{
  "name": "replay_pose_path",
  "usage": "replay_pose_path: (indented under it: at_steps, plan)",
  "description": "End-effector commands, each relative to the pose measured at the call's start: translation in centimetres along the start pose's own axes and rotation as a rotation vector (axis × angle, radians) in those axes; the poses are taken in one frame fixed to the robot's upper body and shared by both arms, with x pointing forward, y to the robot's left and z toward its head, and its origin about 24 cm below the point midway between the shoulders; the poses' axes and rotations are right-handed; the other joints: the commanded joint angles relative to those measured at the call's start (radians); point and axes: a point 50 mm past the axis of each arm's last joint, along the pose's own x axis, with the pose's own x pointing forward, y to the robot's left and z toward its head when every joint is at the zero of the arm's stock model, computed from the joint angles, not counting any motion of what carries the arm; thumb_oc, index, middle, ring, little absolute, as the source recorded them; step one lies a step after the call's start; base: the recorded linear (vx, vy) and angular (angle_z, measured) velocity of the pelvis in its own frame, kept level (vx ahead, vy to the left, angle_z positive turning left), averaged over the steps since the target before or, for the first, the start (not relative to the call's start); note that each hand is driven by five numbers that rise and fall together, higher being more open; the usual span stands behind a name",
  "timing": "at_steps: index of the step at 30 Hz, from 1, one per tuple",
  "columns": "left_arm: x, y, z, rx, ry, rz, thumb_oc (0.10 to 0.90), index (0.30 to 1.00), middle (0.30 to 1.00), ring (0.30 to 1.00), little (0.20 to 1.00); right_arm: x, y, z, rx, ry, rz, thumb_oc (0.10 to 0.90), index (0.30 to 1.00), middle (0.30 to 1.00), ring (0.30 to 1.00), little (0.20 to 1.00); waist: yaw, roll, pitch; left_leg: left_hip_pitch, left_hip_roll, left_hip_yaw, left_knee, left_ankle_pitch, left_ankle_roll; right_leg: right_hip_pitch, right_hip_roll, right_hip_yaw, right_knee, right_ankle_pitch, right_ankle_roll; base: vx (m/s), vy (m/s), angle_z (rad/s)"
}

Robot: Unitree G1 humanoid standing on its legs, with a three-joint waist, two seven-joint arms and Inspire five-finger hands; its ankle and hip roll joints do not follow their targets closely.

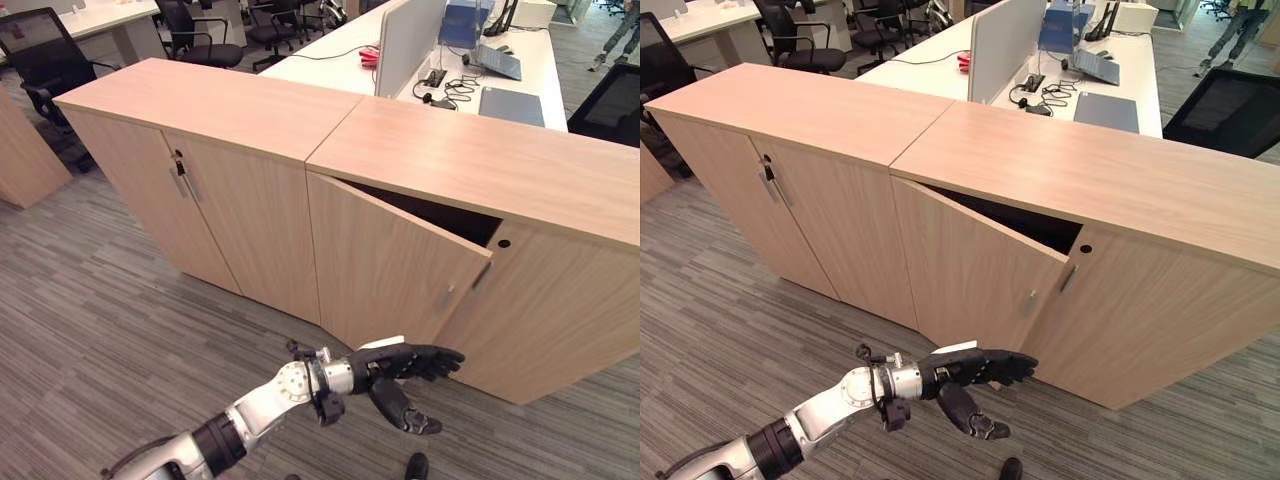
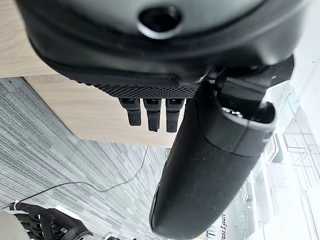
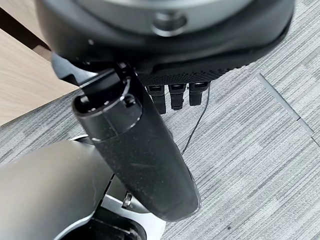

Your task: Put the empty folder in the office cabinet

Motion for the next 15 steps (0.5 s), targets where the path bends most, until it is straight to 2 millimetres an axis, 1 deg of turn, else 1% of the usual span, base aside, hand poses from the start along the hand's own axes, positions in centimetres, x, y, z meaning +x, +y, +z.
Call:
replay_pose_path:
  at_steps: [1,2,4,5,6,7,8,9,10,11,13,14,15]
  plan:
    - [1.4,1.0,5.7,0.069,-0.26,0.004,0.8,0.9,0.9,0.9,0.9,0.1,-1.4,4.6,-0.007,-0.13,-0.033,0.8,0.9,0.9,0.9,0.9,0.028,0.042,0.048,0.025,-0.02,-0.058,0.0,-0.147,0.05,0.041,0.01,-0.023,0.0,-0.043,0.067,0.02,-0.062,-0.18]
    - [1.5,1.1,5.0,0.03,-0.241,0.012,0.8,0.9,0.9,0.9,0.9,0.1,-1.4,4.4,-0.006,-0.123,-0.032,0.8,0.9,0.9,0.9,0.9,0.025,0.04,0.046,0.028,-0.01,-0.051,-0.001,-0.146,0.045,0.039,0.023,-0.012,-0.001,-0.054,0.061,0.03,-0.081,-0.22]
    - [1.5,1.1,4.8,0.002,-0.238,0.009,0.8,0.9,0.9,0.9,0.9,0.1,-1.3,4.3,-0.009,-0.117,-0.028,0.8,0.9,0.9,0.9,0.9,0.022,0.041,0.045,0.029,-0.001,-0.046,-0.001,-0.143,0.04,0.038,0.033,-0.004,-0.001,-0.062,0.057,0.03,-0.082,-0.21]
    - [1.6,1.1,4.5,-0.033,-0.231,0.008,0.8,0.9,0.9,0.9,0.9,0.1,-1.2,4.1,-0.017,-0.108,-0.024,0.8,0.9,0.9,0.9,0.9,0.018,0.04,0.044,0.032,0.01,-0.041,-0.001,-0.141,0.034,0.038,0.043,0.003,-0.001,-0.071,0.05,0.04,-0.133,-0.22]
    - [1.5,1.5,4.2,-0.073,-0.222,0.016,0.8,0.9,0.9,0.9,0.9,0.1,-1.1,3.7,-0.029,-0.096,-0.018,0.8,0.9,0.9,0.9,0.9,0.01,0.04,0.04,0.036,0.03,-0.032,-0.002,-0.134,0.023,0.035,0.064,0.017,-0.001,-0.088,0.04,0.04,-0.133,-0.31]
    - [1.5,1.5,4.2,-0.073,-0.222,0.016,0.8,0.9,0.9,0.9,0.9,0.1,-1.1,3.7,-0.029,-0.096,-0.018,0.8,0.9,0.9,0.9,0.9,0.011,0.04,0.04,0.036,0.03,-0.031,-0.002,-0.134,0.023,0.034,0.065,0.017,-0.001,-0.088,0.04,0.05,-0.144,-0.23]
    - [1.3,1.6,4.0,-0.077,-0.212,0.018,0.8,0.9,0.9,0.9,0.9,0.1,-1.1,3.6,-0.038,-0.091,-0.017,0.8,0.9,0.9,0.9,0.9,0.008,0.041,0.037,0.038,0.045,-0.027,-0.002,-0.131,0.015,0.035,0.078,0.023,-0.001,-0.1,0.033,0.07,-0.183,-0.25]
    - [0.6,2.2,3.4,-0.085,-0.187,0.043,0.8,0.9,0.9,0.9,0.9,0.1,-1.0,3.4,-0.049,-0.086,-0.013,0.8,0.9,0.9,0.9,0.9,0.003,0.041,0.03,0.045,0.073,-0.017,-0.003,-0.123,-0.002,0.036,0.11,0.037,-0.001,-0.125,0.019,0.07,-0.183,-0.19]
    - [0.6,2.2,3.4,-0.085,-0.187,0.043,0.8,0.9,0.9,0.9,0.9,0.1,-1.0,3.4,-0.049,-0.086,-0.013,0.8,0.9,0.9,0.9,0.9,0.003,0.041,0.03,0.046,0.073,-0.016,-0.003,-0.123,-0.002,0.036,0.111,0.037,-0.001,-0.125,0.019,0.1,-0.285,-0.29]
    - [-0.4,3.2,2.6,-0.06,-0.155,0.107,0.8,0.9,0.9,0.9,0.9,0.1,-0.4,3.4,-0.076,-0.102,0.006,0.8,0.9,0.9,0.9,0.9,-0.004,0.039,0.026,0.052,0.108,-0.006,-0.003,-0.113,-0.022,0.036,0.149,0.059,-0.001,-0.154,0.002,0.08,-0.225,-0.3]
    - [-1.5,4.1,1.7,-0.04,-0.121,0.164,0.8,0.9,0.9,0.9,0.9,0.1,-0.7,3.4,-0.037,-0.113,-0.001,0.8,0.9,0.9,0.9,0.9,-0.008,0.038,0.018,0.059,0.14,-0.001,-0.003,-0.104,-0.04,0.042,0.184,0.071,-0.001,-0.178,-0.017,0.11,-0.269,-0.36]
    - [-2.2,4.7,0.7,-0.035,-0.081,0.22,0.8,0.9,0.9,0.9,0.9,0.1,-1.0,3.6,-0.018,-0.118,-0.006,0.8,0.9,0.9,0.9,0.9,-0.008,0.037,0.015,0.062,0.159,0.001,-0.003,-0.097,-0.051,0.046,0.204,0.077,-0.001,-0.192,-0.028,0.11,-0.241,-0.35]
    - [-2.6,4.8,-0.4,-0.051,-0.049,0.26,0.8,0.9,0.9,0.9,0.9,0.1,-0.9,3.8,-0.008,-0.121,-0.008,0.8,0.9,0.9,0.9,0.9,-0.008,0.035,0.012,0.065,0.173,0.0,-0.002,-0.091,-0.058,0.049,0.221,0.085,-0.001,-0.203,-0.039,0.11,-0.244,-0.26]
